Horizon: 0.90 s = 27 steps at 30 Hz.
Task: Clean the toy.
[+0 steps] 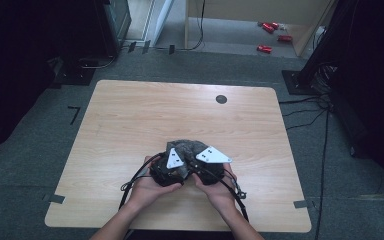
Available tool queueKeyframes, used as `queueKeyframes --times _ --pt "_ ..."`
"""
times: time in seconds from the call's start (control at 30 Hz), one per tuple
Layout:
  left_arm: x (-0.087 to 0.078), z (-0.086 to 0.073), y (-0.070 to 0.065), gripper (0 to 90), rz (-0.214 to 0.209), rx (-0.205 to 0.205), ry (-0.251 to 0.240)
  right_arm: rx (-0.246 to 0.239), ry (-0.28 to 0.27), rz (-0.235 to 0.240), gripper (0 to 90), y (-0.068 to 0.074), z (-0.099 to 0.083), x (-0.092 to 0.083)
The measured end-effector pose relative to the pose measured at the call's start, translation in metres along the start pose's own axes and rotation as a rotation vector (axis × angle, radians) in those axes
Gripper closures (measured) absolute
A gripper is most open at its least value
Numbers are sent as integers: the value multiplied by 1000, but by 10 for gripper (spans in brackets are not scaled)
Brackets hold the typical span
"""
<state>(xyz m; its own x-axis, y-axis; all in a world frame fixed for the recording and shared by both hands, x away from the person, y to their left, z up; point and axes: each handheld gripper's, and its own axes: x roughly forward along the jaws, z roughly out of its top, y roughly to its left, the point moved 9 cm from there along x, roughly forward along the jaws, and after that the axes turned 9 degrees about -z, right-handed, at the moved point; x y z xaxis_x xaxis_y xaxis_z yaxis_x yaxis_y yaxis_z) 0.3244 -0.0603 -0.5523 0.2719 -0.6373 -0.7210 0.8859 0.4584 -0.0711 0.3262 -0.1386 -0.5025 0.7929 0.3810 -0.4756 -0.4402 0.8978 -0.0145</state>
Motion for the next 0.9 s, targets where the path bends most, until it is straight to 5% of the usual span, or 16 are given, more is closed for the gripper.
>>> queueKeyframes --times 0.1,0.27,0.4,0.53,0.67,0.73,0.8,0.9 --pt "-4 3 3 352 8 -2 -12 22 0 -5 764 -4 -1 -6" --pt "0 7 -4 351 -5 33 -13 -41 -37 32 761 18 4 -15" --pt "2 8 -9 351 -13 55 -2 -9 -27 12 759 5 4 -9" --pt "-4 8 3 351 -2 8 -24 31 -5 -9 762 -11 0 -10" --pt "-6 10 2 351 -15 5 -45 6 -27 15 763 1 3 -18" --pt "-2 13 -9 352 -40 34 -45 -42 -48 34 762 17 8 -21" --pt "0 14 -12 352 -40 43 -37 -49 -49 28 762 18 8 -20" --pt "-1 13 -8 352 -22 43 -26 1 -39 5 759 3 5 -14"
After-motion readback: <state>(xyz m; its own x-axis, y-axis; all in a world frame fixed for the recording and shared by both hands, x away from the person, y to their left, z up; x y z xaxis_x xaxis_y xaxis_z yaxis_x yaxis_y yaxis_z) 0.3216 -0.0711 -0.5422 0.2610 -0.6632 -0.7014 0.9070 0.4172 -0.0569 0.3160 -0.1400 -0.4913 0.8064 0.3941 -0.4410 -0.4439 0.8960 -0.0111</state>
